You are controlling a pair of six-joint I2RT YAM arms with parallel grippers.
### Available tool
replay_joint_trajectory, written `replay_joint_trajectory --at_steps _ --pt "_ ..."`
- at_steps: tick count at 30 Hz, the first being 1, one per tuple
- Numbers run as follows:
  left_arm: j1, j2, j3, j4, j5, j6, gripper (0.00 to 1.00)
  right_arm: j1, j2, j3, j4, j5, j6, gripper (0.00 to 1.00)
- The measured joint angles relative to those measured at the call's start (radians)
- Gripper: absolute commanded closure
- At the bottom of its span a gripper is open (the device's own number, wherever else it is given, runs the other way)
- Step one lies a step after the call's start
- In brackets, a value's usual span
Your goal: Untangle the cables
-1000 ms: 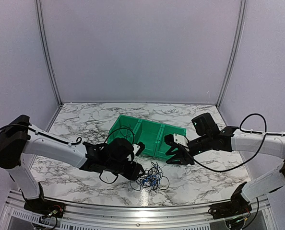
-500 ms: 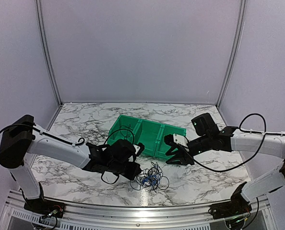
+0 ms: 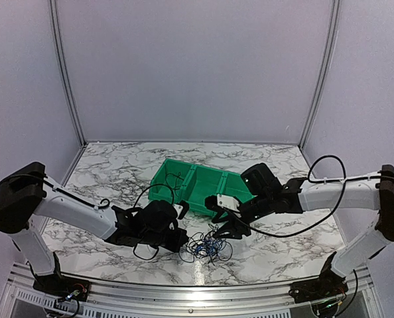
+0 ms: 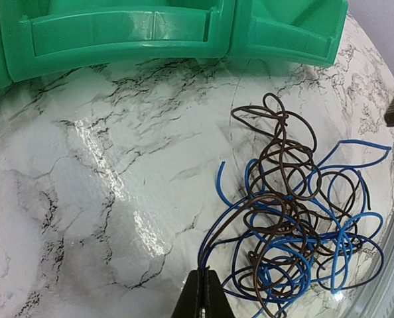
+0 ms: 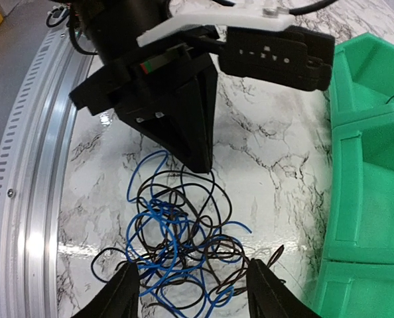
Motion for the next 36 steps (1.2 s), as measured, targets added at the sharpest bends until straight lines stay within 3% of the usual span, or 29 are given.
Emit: replay_joint_trajectory --at_steps 13,17,30,36 --pt "0.000 -0.047 -0.126 0.221 0.008 -0.106 1.00 0.091 0.204 0.100 0.077 0.097 0.076 0.42" --pt "0.000 -0.053 -0.157 0.272 0.010 -0.127 1.00 0.092 0.243 0.100 0.078 0.108 0.076 0.46" --pt "0.003 -0.215 -0.252 0.309 -0.032 -0.137 1.00 0.094 0.330 0.102 0.069 0.082 0.047 0.93" --pt "0.034 -0.429 -0.317 0.262 -0.106 -0.124 1.00 0.094 0.349 0.103 0.055 0.082 0.039 0.97"
